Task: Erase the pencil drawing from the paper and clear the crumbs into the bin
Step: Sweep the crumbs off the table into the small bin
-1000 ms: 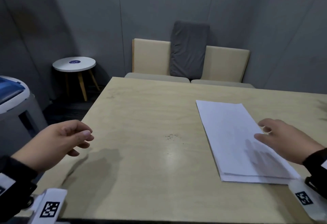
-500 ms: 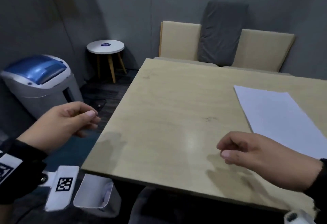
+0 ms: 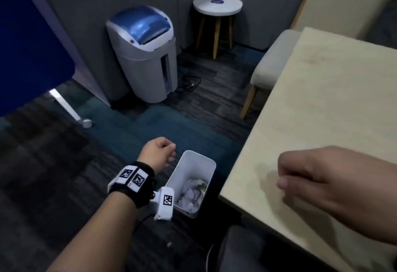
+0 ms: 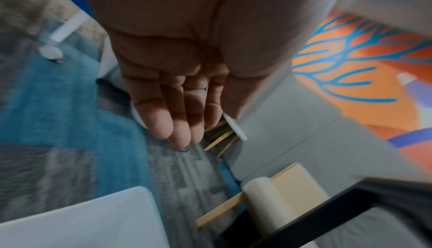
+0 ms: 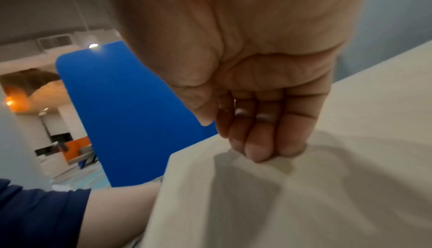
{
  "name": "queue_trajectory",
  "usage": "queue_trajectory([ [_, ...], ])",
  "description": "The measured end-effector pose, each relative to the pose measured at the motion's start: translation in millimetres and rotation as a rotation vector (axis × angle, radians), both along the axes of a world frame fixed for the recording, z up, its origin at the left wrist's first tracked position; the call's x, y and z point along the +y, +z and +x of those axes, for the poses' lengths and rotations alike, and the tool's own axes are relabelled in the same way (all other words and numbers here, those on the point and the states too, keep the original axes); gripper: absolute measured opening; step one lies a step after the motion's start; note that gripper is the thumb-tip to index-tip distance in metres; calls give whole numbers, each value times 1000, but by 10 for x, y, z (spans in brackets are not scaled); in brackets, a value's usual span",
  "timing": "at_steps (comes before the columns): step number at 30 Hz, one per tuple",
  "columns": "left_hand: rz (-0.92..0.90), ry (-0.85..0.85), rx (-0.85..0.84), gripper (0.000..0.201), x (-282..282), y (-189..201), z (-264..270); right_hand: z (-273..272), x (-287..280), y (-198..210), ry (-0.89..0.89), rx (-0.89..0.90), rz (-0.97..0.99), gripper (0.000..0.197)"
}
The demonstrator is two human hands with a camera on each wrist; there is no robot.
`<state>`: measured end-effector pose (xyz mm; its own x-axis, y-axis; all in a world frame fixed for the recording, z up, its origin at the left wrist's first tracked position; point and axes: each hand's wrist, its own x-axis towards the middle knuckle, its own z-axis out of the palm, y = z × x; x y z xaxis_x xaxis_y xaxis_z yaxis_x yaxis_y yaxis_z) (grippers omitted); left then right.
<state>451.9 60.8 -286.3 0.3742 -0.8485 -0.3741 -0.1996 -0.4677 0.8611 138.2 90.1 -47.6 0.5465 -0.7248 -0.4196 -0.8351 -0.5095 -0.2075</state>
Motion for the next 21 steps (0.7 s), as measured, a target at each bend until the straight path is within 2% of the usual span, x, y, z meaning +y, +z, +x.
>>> queue_trajectory([
  [6, 217, -5, -116, 20, -55, -915, 218, 877, -402, 11, 168, 173, -21, 35],
  [9, 326, -60, -307, 18, -81, -1154, 275, 1220, -506, -33, 254, 193, -77, 37],
  [11, 390, -77, -342, 19, -92, -1314, 294, 1438, -573, -79, 301, 192, -127, 37],
  [14, 492, -148, -373, 31, -68, -1559, 286, 1690, -688, -162, 310, 163, -111, 35],
  [21, 620, -315, -409, 25, 9, -1946, 198, 1958, -893, -408, 194, 99, 118, 30],
])
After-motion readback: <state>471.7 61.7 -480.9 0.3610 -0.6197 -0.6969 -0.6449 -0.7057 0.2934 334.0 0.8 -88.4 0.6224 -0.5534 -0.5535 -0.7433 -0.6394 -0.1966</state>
